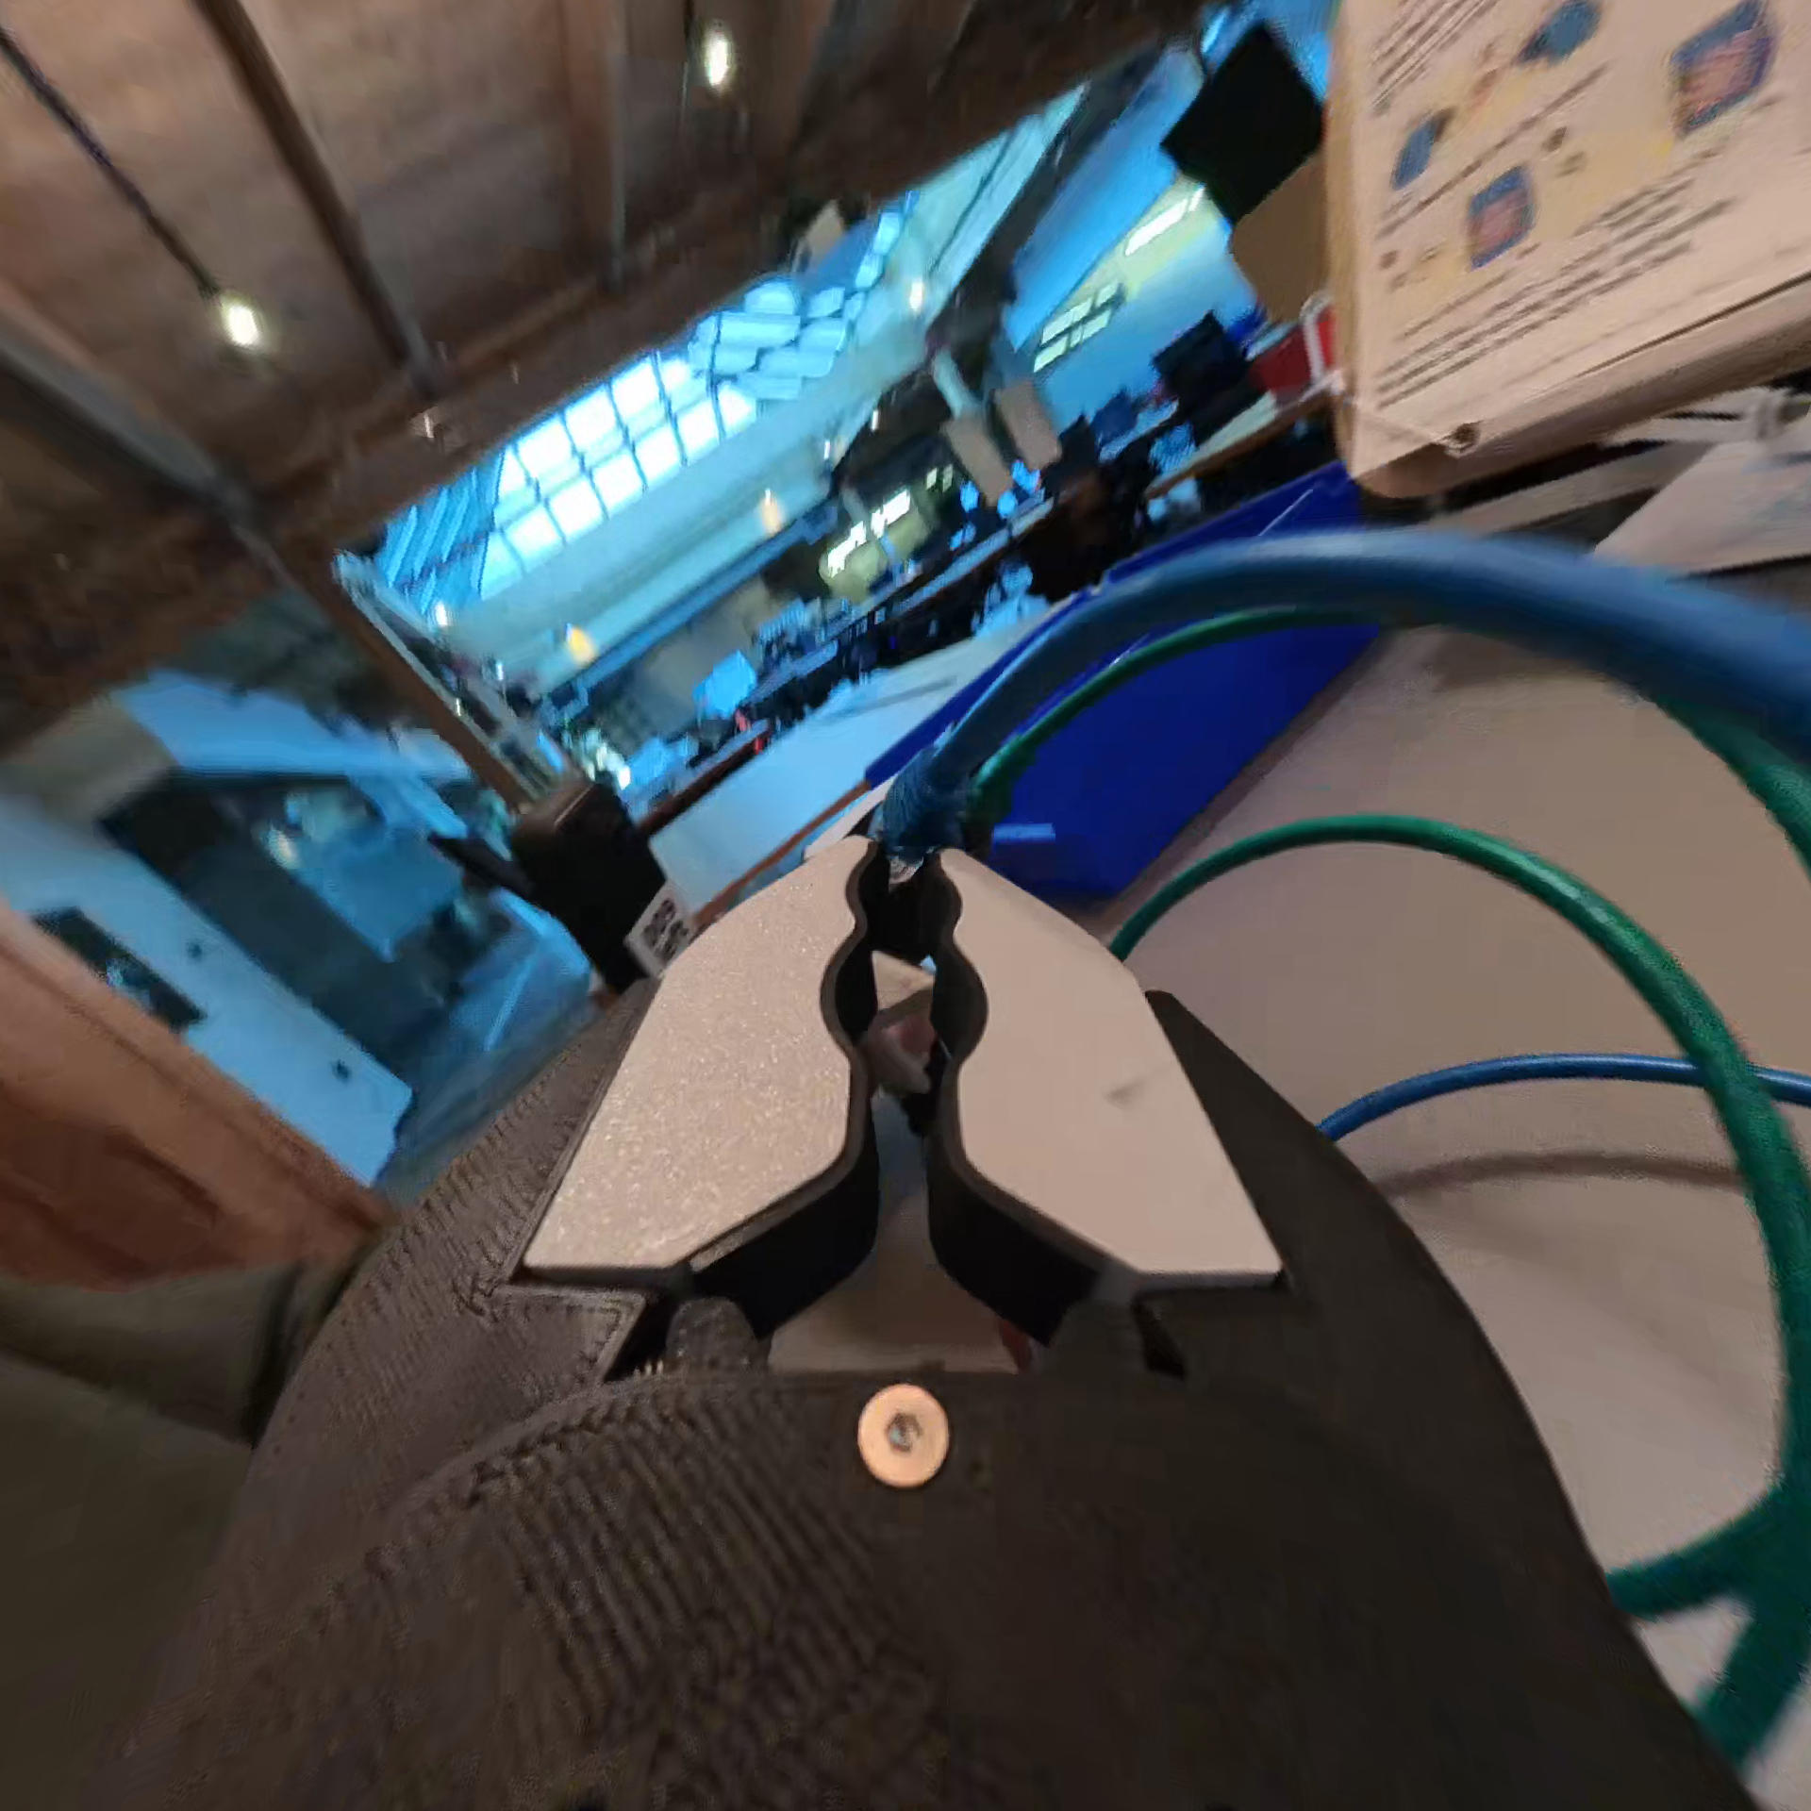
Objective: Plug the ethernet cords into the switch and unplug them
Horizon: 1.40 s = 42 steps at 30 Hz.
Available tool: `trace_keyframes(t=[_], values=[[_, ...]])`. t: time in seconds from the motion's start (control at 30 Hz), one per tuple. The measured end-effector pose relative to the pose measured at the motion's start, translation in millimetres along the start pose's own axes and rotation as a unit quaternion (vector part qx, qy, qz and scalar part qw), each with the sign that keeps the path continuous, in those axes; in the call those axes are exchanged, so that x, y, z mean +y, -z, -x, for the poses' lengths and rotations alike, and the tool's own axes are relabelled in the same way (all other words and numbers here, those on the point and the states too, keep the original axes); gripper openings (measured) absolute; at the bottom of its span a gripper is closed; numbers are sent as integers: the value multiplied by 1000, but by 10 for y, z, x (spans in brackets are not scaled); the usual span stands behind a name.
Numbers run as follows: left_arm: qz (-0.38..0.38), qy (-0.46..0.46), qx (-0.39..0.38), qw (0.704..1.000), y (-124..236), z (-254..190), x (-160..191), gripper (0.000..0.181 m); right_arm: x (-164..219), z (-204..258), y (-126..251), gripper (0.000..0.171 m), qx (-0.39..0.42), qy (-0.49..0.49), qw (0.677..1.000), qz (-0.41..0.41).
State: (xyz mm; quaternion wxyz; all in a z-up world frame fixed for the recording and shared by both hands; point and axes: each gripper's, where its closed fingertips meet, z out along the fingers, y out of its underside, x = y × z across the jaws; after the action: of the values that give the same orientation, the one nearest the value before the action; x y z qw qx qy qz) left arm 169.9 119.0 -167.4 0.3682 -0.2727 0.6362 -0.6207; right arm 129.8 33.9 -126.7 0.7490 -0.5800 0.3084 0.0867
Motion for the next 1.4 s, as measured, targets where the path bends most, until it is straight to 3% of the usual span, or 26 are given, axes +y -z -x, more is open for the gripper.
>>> trace_keyframes(t=[0.1, 0.3, 0.57, 0.7, 0.77, 0.93, 1.1, 1.23, 1.3, 1.4], values=[[-1, 14, -53, 998, 60, 245, 6, 123, -60, 217, 62, 7, -33, 46, 994, 97], [-53, 112, -49, 991, 142, 372, -140, 123, 28, -51, 380, 3, 42, 191, 932, 306], [-85, 87, -102, 987, 414, 739, -519, 122, 197, -342, 811, 0, 79, 256, 869, 415], [-91, 78, -98, 988, 491, 798, -591, 122, 303, -479, 866, 0, 95, 256, 864, 423], [-89, 76, -91, 989, 484, 784, -589, 122, 376, -628, 852, 6, 116, 305, 842, 429], [-89, 66, -66, 992, 455, 682, -647, 122, 638, -597, 540, 31, 47, 464, 774, 428], [-91, 60, -50, 993, 461, 634, -699, 122, 1011, -693, 515, 38, -10, 473, 700, 535], [-91, 60, -46, 993, 472, 649, -696, 122, 1101, -899, 467, 36, -10, 479, 664, 574], [-90, 59, -48, 993, 479, 667, -682, 122, 1134, -926, 444, 17, -24, 481, 655, 582], [-76, 48, -63, 994, 495, 736, -629, 121, 1178, -857, 488, 12, -69, 483, 634, 600]])
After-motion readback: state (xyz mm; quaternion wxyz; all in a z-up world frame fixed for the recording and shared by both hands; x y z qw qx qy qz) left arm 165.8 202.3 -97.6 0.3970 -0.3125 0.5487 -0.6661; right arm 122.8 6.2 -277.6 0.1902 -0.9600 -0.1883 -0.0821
